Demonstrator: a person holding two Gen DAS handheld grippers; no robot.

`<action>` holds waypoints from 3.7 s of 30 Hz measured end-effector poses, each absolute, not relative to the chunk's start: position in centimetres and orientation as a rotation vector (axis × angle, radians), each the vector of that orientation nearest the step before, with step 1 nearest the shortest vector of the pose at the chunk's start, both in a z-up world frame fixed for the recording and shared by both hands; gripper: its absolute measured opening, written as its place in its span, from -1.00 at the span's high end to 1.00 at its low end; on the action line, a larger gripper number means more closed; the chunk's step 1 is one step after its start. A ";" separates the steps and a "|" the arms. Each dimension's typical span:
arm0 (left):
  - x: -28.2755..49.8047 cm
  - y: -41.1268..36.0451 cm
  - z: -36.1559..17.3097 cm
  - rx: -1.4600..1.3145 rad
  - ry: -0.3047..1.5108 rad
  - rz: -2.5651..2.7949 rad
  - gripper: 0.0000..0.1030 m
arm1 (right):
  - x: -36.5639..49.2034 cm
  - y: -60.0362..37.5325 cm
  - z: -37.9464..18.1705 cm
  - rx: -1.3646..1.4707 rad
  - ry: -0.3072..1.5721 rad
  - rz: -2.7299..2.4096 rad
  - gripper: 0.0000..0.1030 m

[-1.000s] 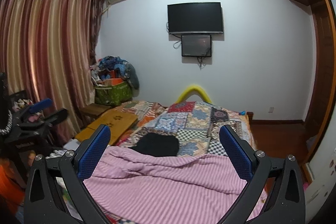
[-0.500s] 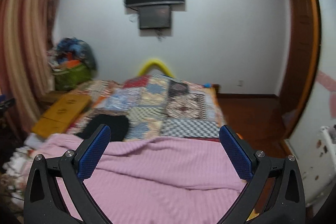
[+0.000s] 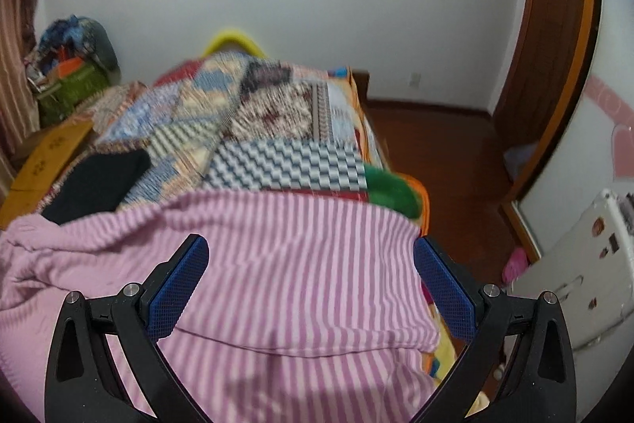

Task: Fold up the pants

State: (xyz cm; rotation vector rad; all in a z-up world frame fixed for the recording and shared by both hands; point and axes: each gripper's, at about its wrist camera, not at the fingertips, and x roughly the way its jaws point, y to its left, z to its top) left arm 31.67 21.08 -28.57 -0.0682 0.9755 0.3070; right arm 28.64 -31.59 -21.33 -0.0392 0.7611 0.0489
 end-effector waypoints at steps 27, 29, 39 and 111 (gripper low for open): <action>40.0 26.0 -38.9 -0.229 1.273 0.297 -0.22 | 40.2 -38.8 -30.6 -0.083 0.933 -0.049 -0.99; 39.8 26.1 -38.8 -0.227 1.266 0.305 -0.14 | 41.0 -39.8 -30.9 -0.044 0.942 -0.053 -0.99; 38.7 26.5 -37.1 -0.217 1.221 0.332 0.24 | 44.6 -41.7 -35.0 0.017 1.075 -0.054 -0.61; 37.0 26.8 -29.5 -0.160 1.012 0.459 0.35 | 41.6 -43.5 -29.8 0.209 0.840 0.075 0.90</action>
